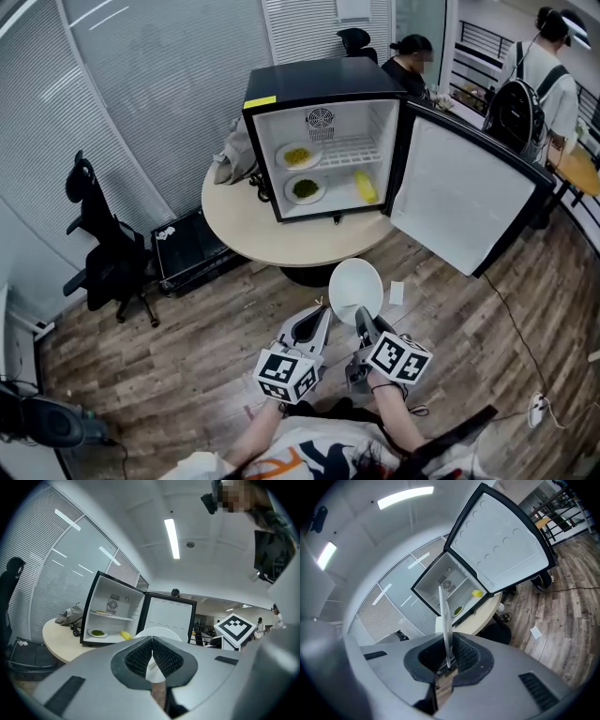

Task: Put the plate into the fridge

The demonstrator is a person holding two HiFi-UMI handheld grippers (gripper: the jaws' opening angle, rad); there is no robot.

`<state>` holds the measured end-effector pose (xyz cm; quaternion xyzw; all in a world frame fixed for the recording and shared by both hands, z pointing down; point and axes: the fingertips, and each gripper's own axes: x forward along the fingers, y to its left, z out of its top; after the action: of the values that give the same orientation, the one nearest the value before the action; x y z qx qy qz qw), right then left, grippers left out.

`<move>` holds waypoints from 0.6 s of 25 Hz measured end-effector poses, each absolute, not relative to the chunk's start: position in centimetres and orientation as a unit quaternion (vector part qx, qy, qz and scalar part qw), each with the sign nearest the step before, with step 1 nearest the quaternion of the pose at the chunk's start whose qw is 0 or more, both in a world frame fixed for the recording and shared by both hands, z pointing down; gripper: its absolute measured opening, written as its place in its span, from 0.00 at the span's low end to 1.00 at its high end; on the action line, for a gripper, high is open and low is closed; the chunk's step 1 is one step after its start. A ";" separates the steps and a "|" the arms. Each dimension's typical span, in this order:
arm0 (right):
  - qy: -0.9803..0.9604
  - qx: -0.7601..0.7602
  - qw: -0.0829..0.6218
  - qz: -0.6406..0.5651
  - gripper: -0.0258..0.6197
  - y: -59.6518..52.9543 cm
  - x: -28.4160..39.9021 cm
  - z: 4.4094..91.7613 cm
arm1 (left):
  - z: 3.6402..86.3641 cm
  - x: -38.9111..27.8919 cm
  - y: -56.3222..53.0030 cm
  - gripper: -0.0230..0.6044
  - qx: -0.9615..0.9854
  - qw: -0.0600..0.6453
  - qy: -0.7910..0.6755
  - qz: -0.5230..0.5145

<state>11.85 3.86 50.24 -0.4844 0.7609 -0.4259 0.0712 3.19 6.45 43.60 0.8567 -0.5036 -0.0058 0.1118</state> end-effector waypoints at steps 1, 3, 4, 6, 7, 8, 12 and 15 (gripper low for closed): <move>0.762 -0.482 0.071 -0.426 0.09 3.7 12.2 50.3 | 43.6 3.6 6.3 0.05 0.856 0.113 -0.504 -0.007; 0.763 -0.478 0.072 -0.428 0.09 3.3 12.8 50.3 | 43.7 4.3 6.1 0.05 0.857 0.111 -0.503 -0.003; 0.764 -0.476 0.072 -0.430 0.09 3.1 13.0 50.3 | 43.7 4.7 6.0 0.06 0.858 0.109 -0.503 0.001; 0.764 -0.471 0.075 -0.434 0.09 2.7 13.5 50.4 | 43.8 5.3 5.7 0.05 0.859 0.105 -0.501 0.008; 0.764 -0.469 0.076 -0.437 0.09 2.5 13.6 50.6 | 43.8 5.5 5.6 0.05 0.859 0.105 -0.501 0.010; 0.764 -0.465 0.077 -0.441 0.09 2.4 13.7 50.7 | 43.8 5.6 5.4 0.05 0.858 0.106 -0.502 0.012; 0.760 -0.463 0.080 -0.449 0.09 1.9 13.9 50.9 | 43.7 5.4 4.6 0.05 0.854 0.107 -0.509 0.019; 0.758 -0.461 0.082 -0.455 0.09 1.4 14.0 51.2 | 43.8 5.4 3.9 0.05 0.853 0.111 -0.510 0.018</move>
<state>13.97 1.36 51.18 -0.4606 0.7578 -0.4548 0.0822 5.38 3.85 43.80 0.8527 -0.5101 0.0177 0.1108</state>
